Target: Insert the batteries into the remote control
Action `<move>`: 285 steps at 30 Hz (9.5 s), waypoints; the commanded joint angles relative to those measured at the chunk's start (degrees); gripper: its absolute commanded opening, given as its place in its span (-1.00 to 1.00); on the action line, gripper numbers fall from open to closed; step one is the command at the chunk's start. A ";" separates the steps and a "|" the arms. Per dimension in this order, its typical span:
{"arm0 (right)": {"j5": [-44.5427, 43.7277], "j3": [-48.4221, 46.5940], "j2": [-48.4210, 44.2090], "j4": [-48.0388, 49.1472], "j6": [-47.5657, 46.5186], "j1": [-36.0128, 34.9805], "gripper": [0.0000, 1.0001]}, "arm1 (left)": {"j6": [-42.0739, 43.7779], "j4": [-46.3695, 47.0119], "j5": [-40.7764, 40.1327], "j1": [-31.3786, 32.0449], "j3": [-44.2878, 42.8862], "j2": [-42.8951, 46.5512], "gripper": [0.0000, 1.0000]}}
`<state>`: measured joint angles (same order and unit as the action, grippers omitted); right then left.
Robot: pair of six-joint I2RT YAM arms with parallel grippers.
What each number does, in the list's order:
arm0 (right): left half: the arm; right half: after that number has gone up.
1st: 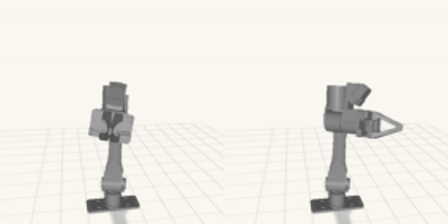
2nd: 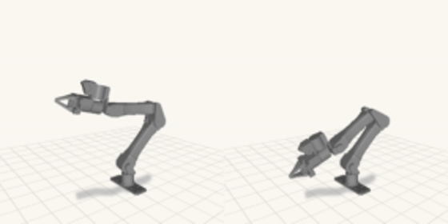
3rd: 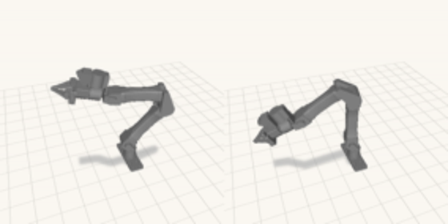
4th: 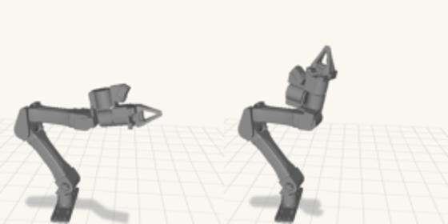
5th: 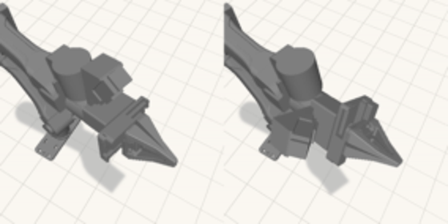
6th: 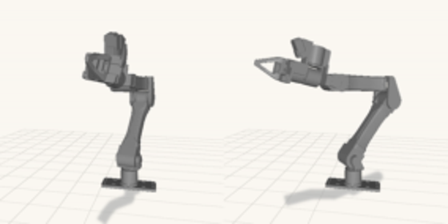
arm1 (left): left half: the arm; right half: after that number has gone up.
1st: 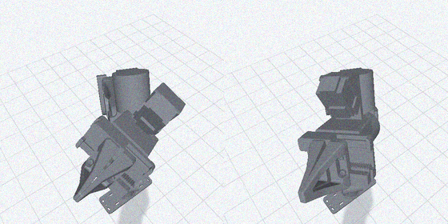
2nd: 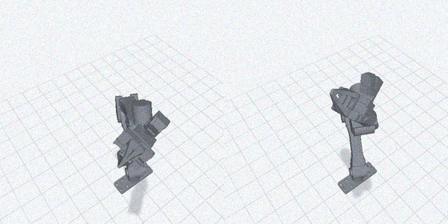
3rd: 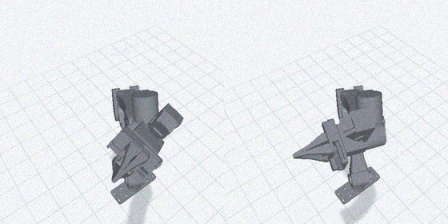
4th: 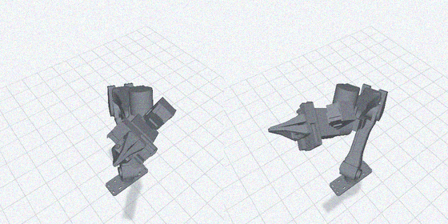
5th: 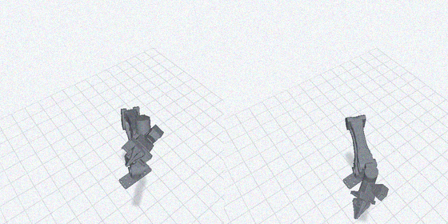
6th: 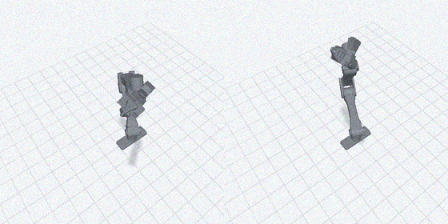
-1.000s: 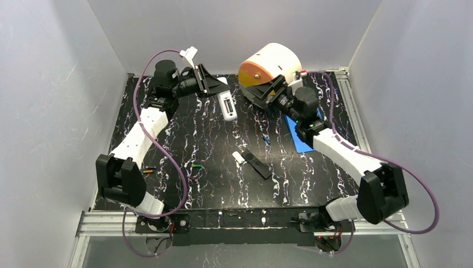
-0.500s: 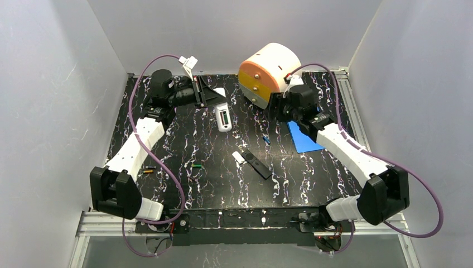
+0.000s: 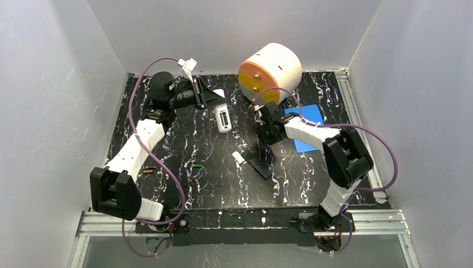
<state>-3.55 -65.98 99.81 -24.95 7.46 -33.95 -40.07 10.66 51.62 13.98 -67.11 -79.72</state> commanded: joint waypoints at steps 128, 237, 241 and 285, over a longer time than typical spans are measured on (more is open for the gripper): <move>-17.23 -14.26 13.78 -25.36 75.58 -1.92 -0.60 | 5.27 -8.55 -8.02 -1.67 8.84 17.80 -1.00; 22.92 -35.73 -2.32 -24.40 11.34 -9.76 -0.81 | -14.19 14.01 -2.76 3.41 10.59 -6.61 -1.00; 22.06 -36.67 -1.39 -25.70 11.65 -9.74 -0.81 | -14.20 14.22 -3.15 3.42 10.69 -6.28 -1.00; 19.24 -39.21 -2.20 -22.07 18.73 -9.67 -0.13 | -20.97 15.00 -4.33 3.78 10.41 -5.17 -1.00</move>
<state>17.54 -101.65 99.88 -50.30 23.99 -43.64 -57.71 24.01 46.13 17.43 -55.53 -86.70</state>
